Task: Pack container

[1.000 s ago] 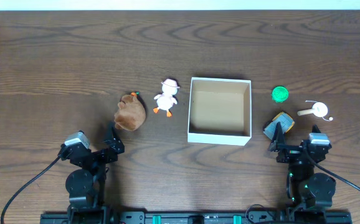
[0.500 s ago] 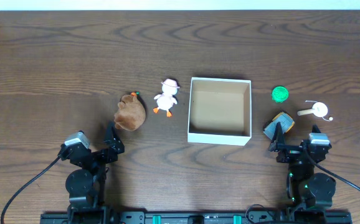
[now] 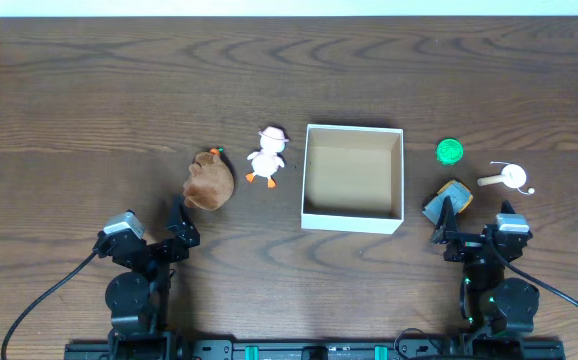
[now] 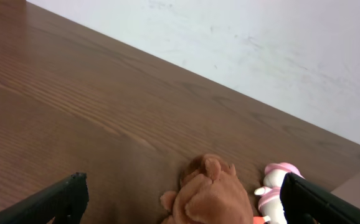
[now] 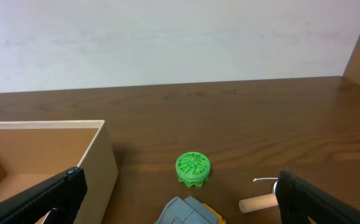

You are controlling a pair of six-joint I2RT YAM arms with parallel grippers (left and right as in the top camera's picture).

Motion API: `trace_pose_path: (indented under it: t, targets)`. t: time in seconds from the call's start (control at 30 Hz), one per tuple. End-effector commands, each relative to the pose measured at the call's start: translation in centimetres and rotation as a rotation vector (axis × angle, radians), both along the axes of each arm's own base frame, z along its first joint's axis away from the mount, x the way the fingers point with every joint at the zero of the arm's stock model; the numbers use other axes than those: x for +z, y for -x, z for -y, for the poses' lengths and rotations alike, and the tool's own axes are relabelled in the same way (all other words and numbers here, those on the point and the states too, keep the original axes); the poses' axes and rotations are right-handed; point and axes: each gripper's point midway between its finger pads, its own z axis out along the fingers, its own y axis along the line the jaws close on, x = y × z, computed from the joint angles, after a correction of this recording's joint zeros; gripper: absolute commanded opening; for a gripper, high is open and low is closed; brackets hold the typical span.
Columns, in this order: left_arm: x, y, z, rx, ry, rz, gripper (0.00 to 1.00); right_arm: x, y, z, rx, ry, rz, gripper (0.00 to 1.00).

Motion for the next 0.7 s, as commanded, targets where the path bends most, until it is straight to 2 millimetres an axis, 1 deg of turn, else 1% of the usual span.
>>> trace_pose_path:
  t: [0.0,0.3,0.37,0.53,0.63,0.67]
  targets:
    - [-1.8,0.1,0.1,-0.005,-0.010,-0.054,0.98,-0.1,0.0,-0.3,0.016,0.013,0.000,0.99]
    - [-1.8,0.1,0.1,-0.005,-0.009,-0.054,0.98,0.0,0.0,-0.3,0.017,0.012,0.002,0.99]
    - [-1.8,0.1,0.1,-0.005,-0.009,-0.054,0.98,1.0,0.0,-0.4,0.021,0.013,0.044,0.99]
    - [-1.8,0.1,0.1,-0.005,-0.010,-0.054,0.98,2.4,0.1,-0.7,0.034,0.001,0.070,0.99]
    - [-1.8,0.1,0.1,-0.005,-0.009,-0.054,0.98,3.9,0.5,0.0,-0.006,-0.012,0.050,0.99]
    - [-1.8,0.1,0.1,-0.005,-0.009,-0.054,0.98,4.8,0.7,0.6,-0.040,-0.010,0.040,0.99]
